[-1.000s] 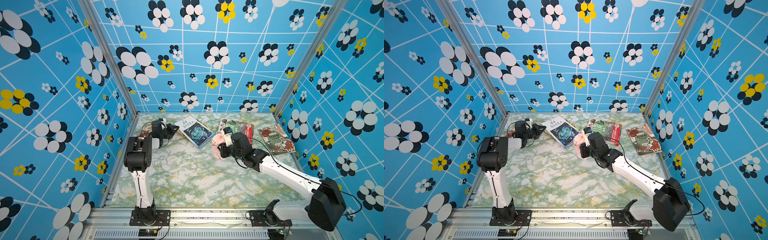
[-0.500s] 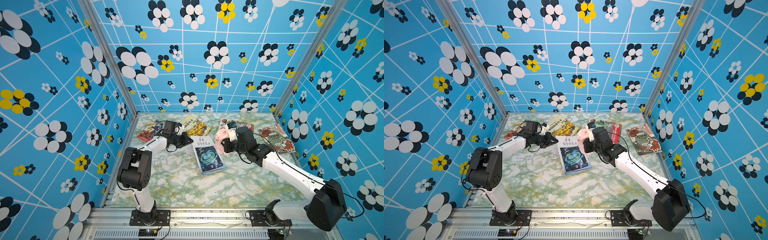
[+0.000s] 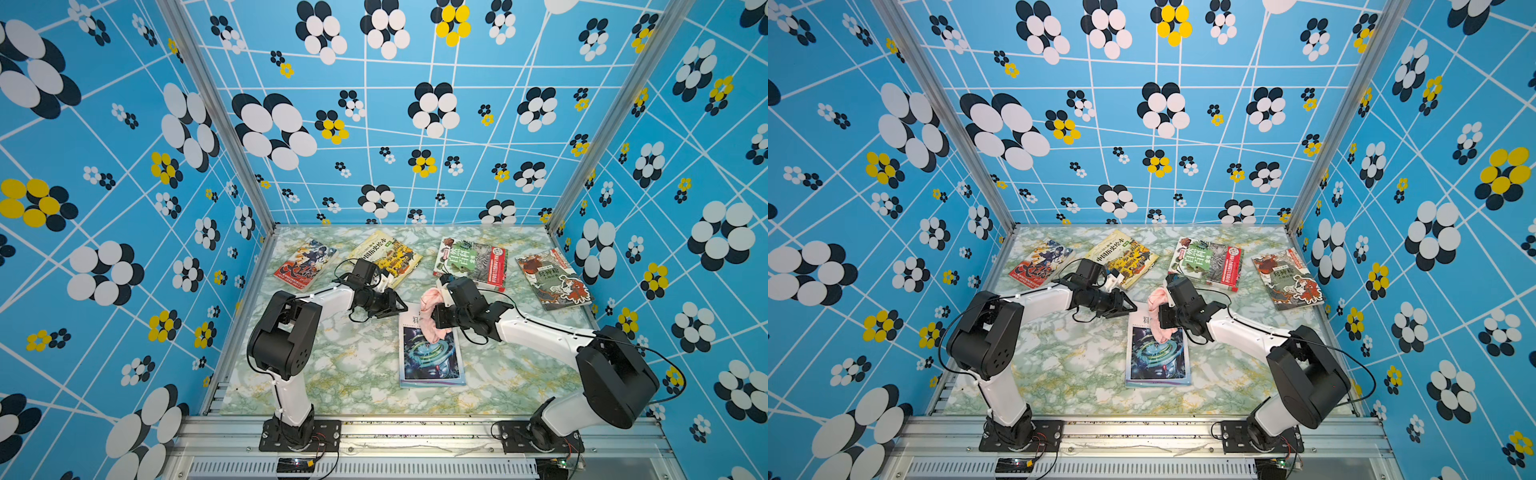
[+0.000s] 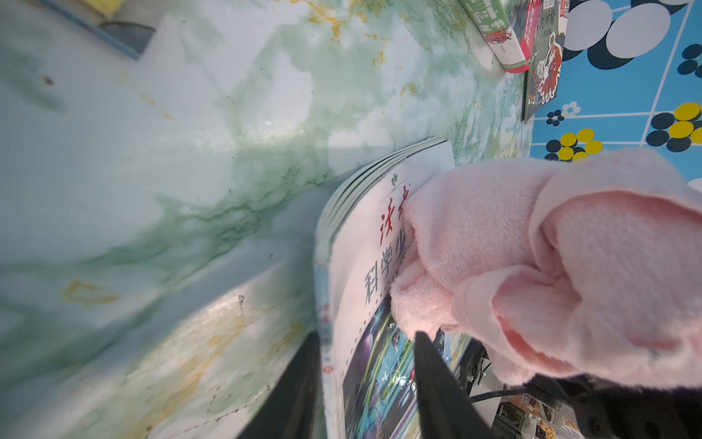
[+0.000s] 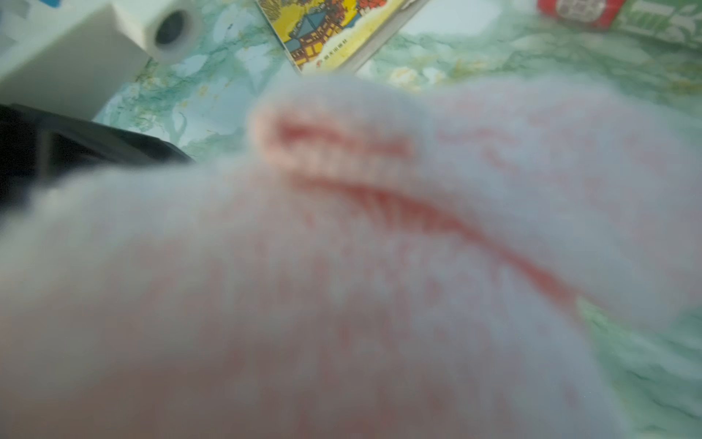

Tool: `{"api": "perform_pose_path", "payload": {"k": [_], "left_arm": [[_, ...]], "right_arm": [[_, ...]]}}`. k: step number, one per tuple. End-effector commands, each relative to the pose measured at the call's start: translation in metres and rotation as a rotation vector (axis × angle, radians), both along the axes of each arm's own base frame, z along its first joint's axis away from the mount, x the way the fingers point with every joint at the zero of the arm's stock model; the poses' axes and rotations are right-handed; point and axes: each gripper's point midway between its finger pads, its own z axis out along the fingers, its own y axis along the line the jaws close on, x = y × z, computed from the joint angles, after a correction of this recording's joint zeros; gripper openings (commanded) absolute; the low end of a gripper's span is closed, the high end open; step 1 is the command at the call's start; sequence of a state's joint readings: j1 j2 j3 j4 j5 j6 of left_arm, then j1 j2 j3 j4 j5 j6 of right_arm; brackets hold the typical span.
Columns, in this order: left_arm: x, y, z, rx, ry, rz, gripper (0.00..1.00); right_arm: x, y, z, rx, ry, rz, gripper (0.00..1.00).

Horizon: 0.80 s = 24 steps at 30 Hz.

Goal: Wipe the cover of the book
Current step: Wipe the dirt from the cover of the book.

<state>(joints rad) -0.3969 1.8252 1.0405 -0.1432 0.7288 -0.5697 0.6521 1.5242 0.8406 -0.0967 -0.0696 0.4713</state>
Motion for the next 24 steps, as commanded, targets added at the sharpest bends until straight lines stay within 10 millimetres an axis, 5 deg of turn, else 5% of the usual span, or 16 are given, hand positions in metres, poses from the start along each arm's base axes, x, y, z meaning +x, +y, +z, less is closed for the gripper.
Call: {"api": "perform_pose_path", "payload": {"k": [1, 4, 9, 17, 20, 24], "left_arm": [[-0.001, 0.006, -0.009, 0.002, 0.008, 0.046, 0.64], [-0.016, 0.019, -0.017, 0.04, 0.03, 0.09, 0.75], [-0.053, 0.03, -0.036, 0.022, 0.117, 0.155, 0.79], [-0.108, 0.006, -0.041, -0.057, 0.13, 0.078, 0.84], [-0.124, 0.001, -0.048, -0.066, 0.164, 0.065, 0.82], [-0.122, -0.005, -0.041, -0.118, 0.125, 0.064, 0.68]], "right_arm": [[0.01, -0.006, 0.015, 0.022, -0.056, -0.076, 0.0], [0.007, -0.012, 0.011, 0.006, -0.05, -0.091, 0.0], [-0.003, -0.023, -0.016, -0.042, 0.015, -0.122, 0.0], [-0.015, -0.032, -0.042, -0.07, 0.085, -0.153, 0.0], [-0.018, -0.032, -0.048, -0.066, 0.113, -0.165, 0.0], [-0.022, -0.032, -0.058, -0.038, 0.144, -0.194, 0.0]]}}
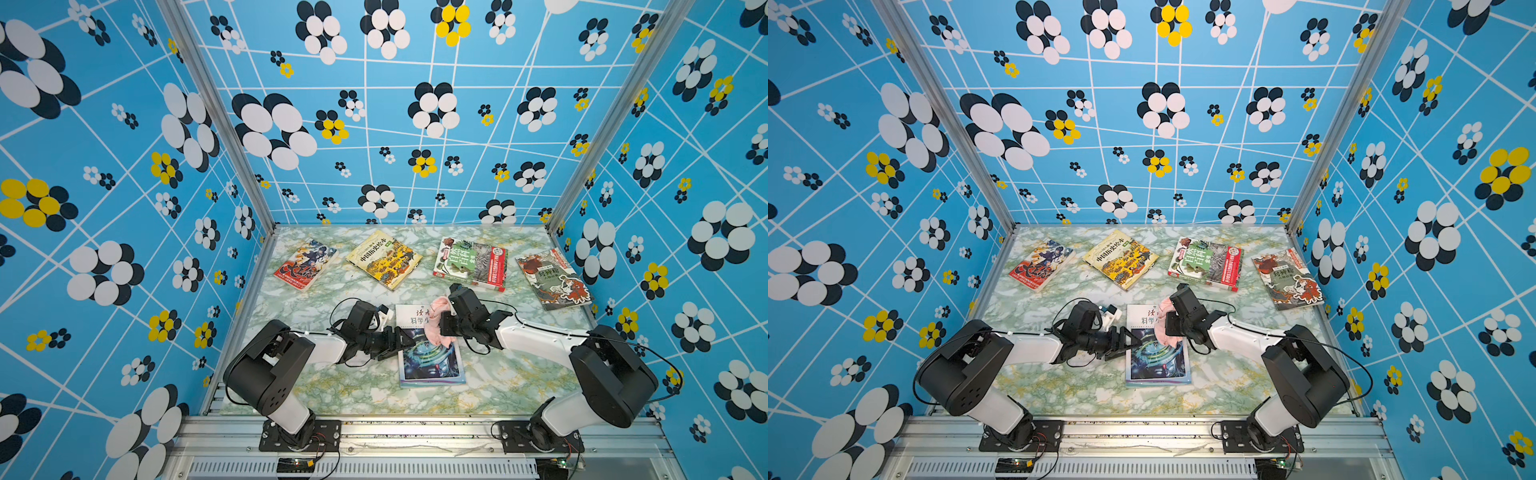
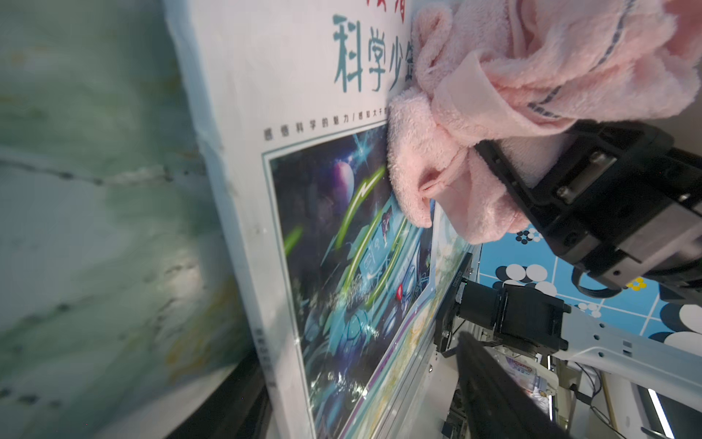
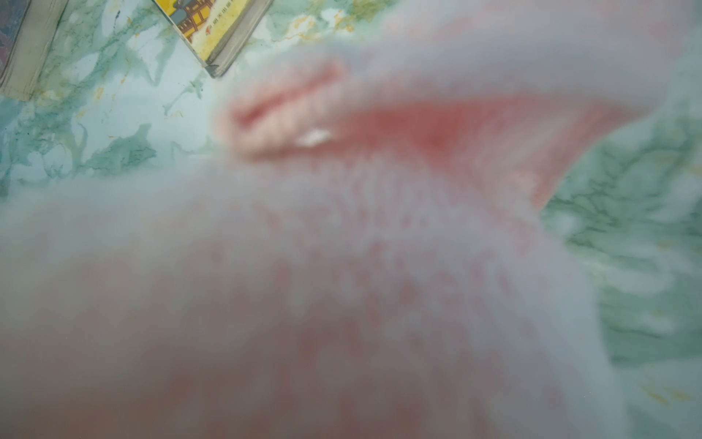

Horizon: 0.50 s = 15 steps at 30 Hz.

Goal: Wipe the cover of the book
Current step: Wipe the dirt from the cover of the book.

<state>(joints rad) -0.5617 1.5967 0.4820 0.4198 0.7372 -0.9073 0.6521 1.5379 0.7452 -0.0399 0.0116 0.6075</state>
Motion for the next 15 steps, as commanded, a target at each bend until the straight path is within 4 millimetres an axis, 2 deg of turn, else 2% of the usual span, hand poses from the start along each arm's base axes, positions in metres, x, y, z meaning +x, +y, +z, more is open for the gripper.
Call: {"api": "perform_pose_path", "payload": {"k": [1, 5, 6, 7, 13, 15], "left_arm": [[-0.005, 0.004, -0.013, 0.02, 0.047, 0.035, 0.63], [0.004, -0.007, 0.0, -0.035, -0.007, 0.045, 0.44], [0.004, -0.01, 0.001, -0.044, -0.017, 0.041, 0.29], [0.005, -0.011, 0.001, -0.048, -0.024, 0.038, 0.19], [0.005, -0.019, -0.005, -0.06, -0.04, 0.01, 0.13], [0.002, -0.021, -0.011, -0.061, -0.023, -0.007, 0.09]], "right_arm": [[-0.015, -0.009, -0.027, -0.008, 0.089, -0.045, 0.0], [-0.019, -0.008, -0.031, 0.007, 0.12, -0.065, 0.0], [-0.019, -0.008, -0.031, 0.01, 0.121, -0.069, 0.0], [-0.019, -0.007, -0.03, 0.008, 0.118, -0.073, 0.0], [-0.012, 0.001, -0.022, -0.035, 0.088, -0.046, 0.0], [-0.008, 0.014, -0.019, -0.031, 0.072, -0.017, 0.0]]}}
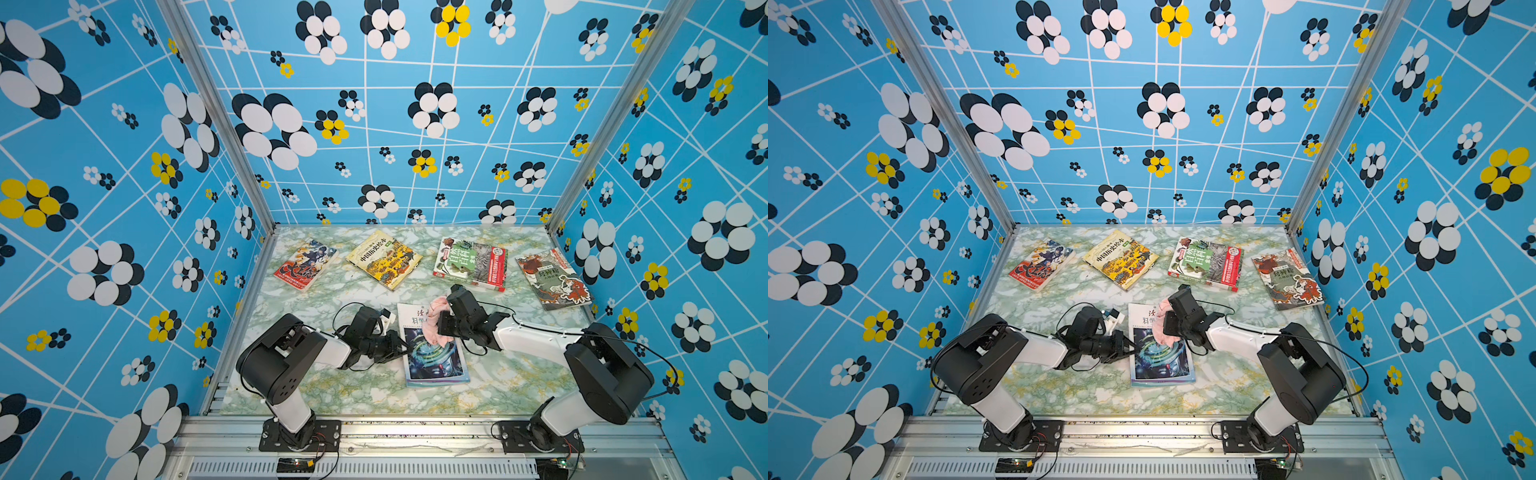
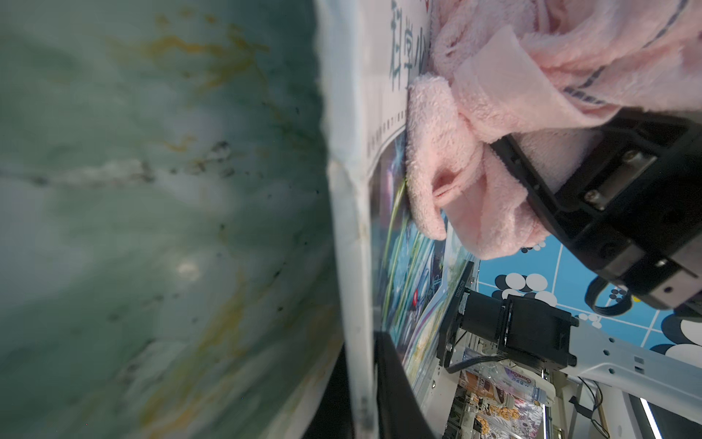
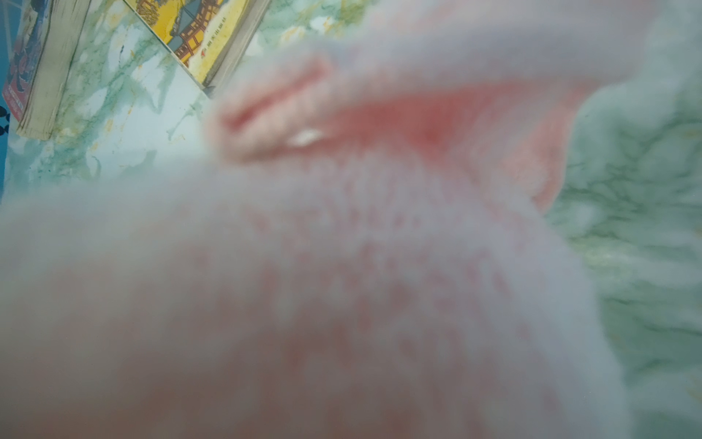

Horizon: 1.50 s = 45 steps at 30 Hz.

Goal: Wipe the cover of the book
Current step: Wipe the dirt from the cover of the book.

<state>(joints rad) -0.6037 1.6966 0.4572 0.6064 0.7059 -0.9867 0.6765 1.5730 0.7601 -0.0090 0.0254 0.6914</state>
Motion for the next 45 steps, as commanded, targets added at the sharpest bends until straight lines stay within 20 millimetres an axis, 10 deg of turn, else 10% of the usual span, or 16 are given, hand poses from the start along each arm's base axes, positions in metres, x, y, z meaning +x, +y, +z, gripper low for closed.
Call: {"api": "perform_pose_path", "payload": {"k": [1, 10, 18, 21, 30, 33, 45], "left_arm": [[0.002, -0.01, 0.003, -0.041, -0.023, -0.037, 0.09], [-0.008, -0.006, -0.005, 0.021, 0.004, -0.097, 0.03], [-0.012, -0.003, -0.015, 0.061, 0.033, -0.129, 0.0], [-0.013, -0.002, -0.016, 0.065, 0.034, -0.134, 0.0], [-0.012, -0.003, -0.017, 0.083, 0.044, -0.151, 0.0], [-0.011, -0.004, -0.016, 0.083, 0.05, -0.153, 0.0], [-0.007, 0.002, -0.018, 0.092, 0.052, -0.14, 0.0]], "right_arm": [[-0.009, 0.013, -0.015, -0.054, 0.052, 0.048, 0.0], [0.014, 0.091, -0.004, 0.1, 0.023, 0.125, 0.0], [0.013, -0.037, -0.03, -0.112, 0.082, -0.059, 0.0], [0.013, -0.055, -0.03, -0.189, 0.076, -0.062, 0.0], [0.014, 0.102, -0.026, 0.091, 0.054, 0.139, 0.0], [0.023, 0.11, -0.024, 0.108, 0.037, 0.127, 0.0], [0.01, -0.052, -0.045, -0.173, 0.096, -0.084, 0.0]]}}
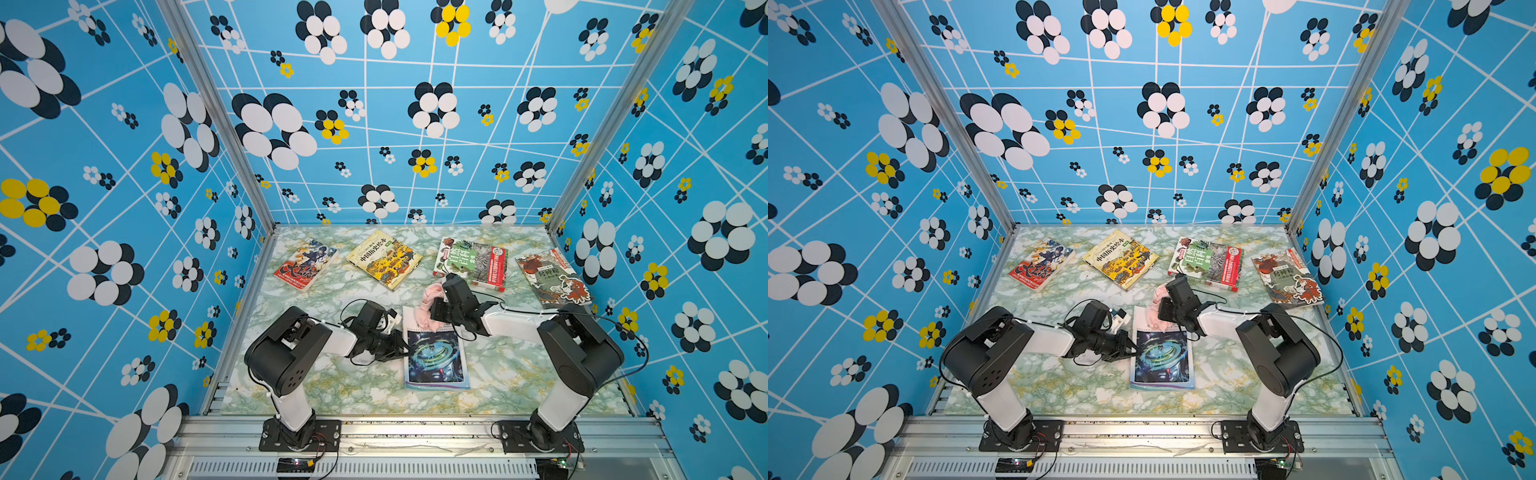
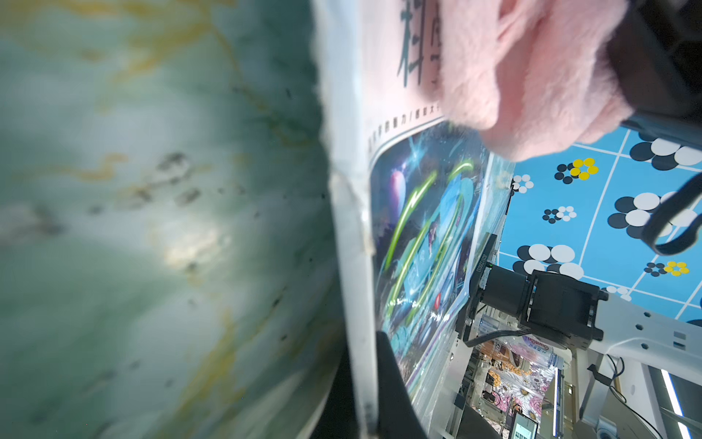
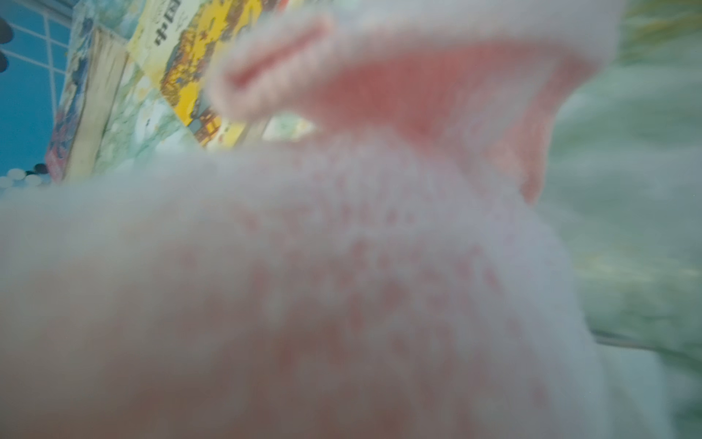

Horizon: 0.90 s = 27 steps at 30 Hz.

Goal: Wipe the cover of the book
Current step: Wipe the dirt from the cover of the book.

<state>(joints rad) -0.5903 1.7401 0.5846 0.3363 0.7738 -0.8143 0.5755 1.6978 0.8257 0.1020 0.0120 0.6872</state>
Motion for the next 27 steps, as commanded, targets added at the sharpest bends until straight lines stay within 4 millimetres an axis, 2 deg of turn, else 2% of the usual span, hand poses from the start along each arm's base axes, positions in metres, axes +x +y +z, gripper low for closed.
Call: {"api": "perform_pose_path", "payload": {"k": [1, 2, 4, 8, 9, 11, 13, 14, 16, 21, 22, 24, 26, 27], "left_arm": [[-0.002, 0.003, -0.009, 0.021, 0.016, -0.016, 0.0], [-0.002, 0.003, -0.009, 0.02, 0.019, -0.016, 0.0], [-0.001, 0.002, -0.008, 0.019, 0.022, -0.019, 0.0], [0.001, 0.001, -0.006, 0.023, 0.021, -0.019, 0.0], [0.001, 0.002, -0.005, 0.025, 0.02, -0.018, 0.0], [0.003, 0.003, -0.004, 0.033, 0.016, -0.016, 0.0], [0.005, 0.005, -0.003, 0.041, 0.008, -0.011, 0.0], [0.005, 0.006, -0.002, 0.045, 0.007, -0.006, 0.0], [0.009, 0.01, -0.002, 0.048, 0.004, 0.01, 0.0], [0.015, 0.016, 0.0, 0.047, -0.004, 0.035, 0.0], [0.016, 0.016, 0.001, 0.045, -0.009, 0.036, 0.0], [0.016, 0.018, 0.001, 0.05, -0.015, 0.041, 0.0], [0.017, 0.019, 0.002, 0.053, -0.017, 0.042, 0.0], [0.017, 0.019, 0.002, 0.053, -0.019, 0.044, 0.0]], "right_arm": [[-0.041, -0.039, -0.039, -0.192, 0.149, 0.008, 0.0], [-0.043, -0.031, -0.04, -0.171, 0.15, 0.019, 0.0], [-0.044, -0.003, -0.041, -0.137, 0.136, 0.067, 0.0], [-0.05, 0.088, -0.035, -0.015, 0.129, 0.232, 0.0], [-0.053, 0.105, -0.032, 0.021, 0.135, 0.262, 0.0], [-0.05, 0.112, -0.027, 0.051, 0.128, 0.261, 0.0], [-0.049, 0.094, -0.028, 0.003, 0.118, 0.239, 0.0], [-0.05, 0.079, -0.031, -0.03, 0.128, 0.226, 0.0], [-0.053, 0.045, -0.039, -0.076, 0.159, 0.181, 0.0], [-0.066, -0.061, -0.056, -0.219, 0.236, -0.014, 0.0], [-0.068, -0.072, -0.055, -0.254, 0.238, -0.032, 0.0], [-0.07, -0.083, -0.052, -0.303, 0.235, -0.054, 0.0], [-0.07, -0.076, -0.053, -0.285, 0.242, -0.053, 0.0], [-0.07, -0.065, -0.054, -0.271, 0.238, -0.032, 0.0]]}}
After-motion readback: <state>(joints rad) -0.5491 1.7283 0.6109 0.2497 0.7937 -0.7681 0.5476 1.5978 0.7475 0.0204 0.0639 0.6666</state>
